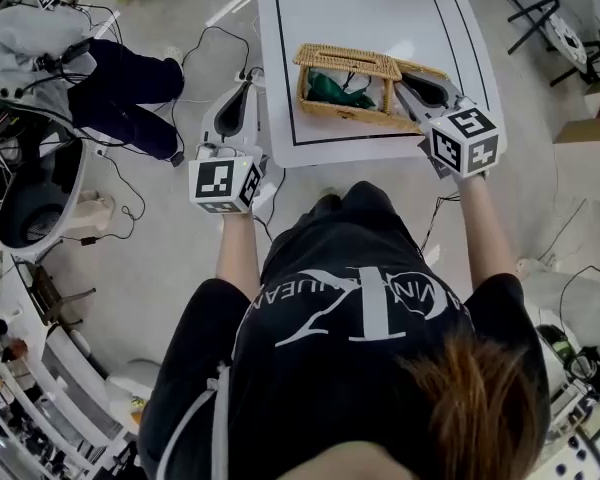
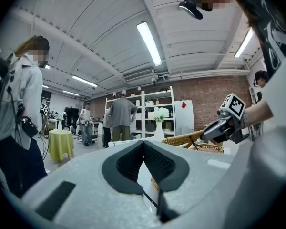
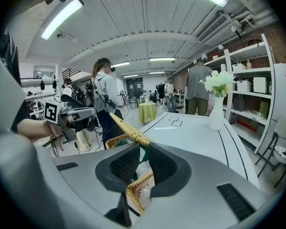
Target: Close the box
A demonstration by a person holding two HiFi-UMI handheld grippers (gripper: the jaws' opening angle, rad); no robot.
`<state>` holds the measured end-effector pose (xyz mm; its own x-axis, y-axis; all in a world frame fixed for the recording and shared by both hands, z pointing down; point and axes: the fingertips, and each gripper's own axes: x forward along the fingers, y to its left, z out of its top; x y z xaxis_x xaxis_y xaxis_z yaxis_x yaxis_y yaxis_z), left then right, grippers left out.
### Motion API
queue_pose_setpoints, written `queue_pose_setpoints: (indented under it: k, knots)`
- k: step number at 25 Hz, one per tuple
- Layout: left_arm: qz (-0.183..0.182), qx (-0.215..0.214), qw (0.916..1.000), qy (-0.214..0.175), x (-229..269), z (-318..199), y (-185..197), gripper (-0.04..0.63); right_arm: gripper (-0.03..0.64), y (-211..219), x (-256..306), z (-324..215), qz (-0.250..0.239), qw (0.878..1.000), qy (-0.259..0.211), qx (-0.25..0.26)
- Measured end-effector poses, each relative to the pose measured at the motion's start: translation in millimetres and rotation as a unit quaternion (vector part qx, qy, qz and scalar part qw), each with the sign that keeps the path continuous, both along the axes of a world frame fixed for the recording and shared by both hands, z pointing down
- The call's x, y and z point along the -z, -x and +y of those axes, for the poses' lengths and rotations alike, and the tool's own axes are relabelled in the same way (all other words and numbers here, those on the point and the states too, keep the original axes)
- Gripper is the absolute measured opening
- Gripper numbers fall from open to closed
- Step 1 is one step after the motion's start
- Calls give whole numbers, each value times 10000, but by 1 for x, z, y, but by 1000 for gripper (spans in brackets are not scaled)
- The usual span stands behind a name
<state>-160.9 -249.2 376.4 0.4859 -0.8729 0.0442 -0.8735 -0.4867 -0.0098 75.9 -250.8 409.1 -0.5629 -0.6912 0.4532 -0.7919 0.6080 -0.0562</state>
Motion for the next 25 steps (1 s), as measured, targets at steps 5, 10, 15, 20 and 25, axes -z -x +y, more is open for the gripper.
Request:
queue_pose_setpoints:
  k: [5,10,15,20,25]
  knots:
    - [-46,-20,10000,-51,1,-11,-17,9,60,-10,-9,-3,-73,9999,69,115]
    - [-50,48,10000,-30,0,-15,-16,9,61,-9,-23,2,-113,9995,258,158]
    - [-21,89,10000,6,2,-8,-22,9,43,-13,-35,13,171,9991,327,212]
    - [-2,100,9999,-22,4,-9,-39,9,41,-28,-41,9,488,9982,202,273]
    - [-41,155,9998,-100,11,-2,-22,9,31,-12,-45,16,802,9959,213,351]
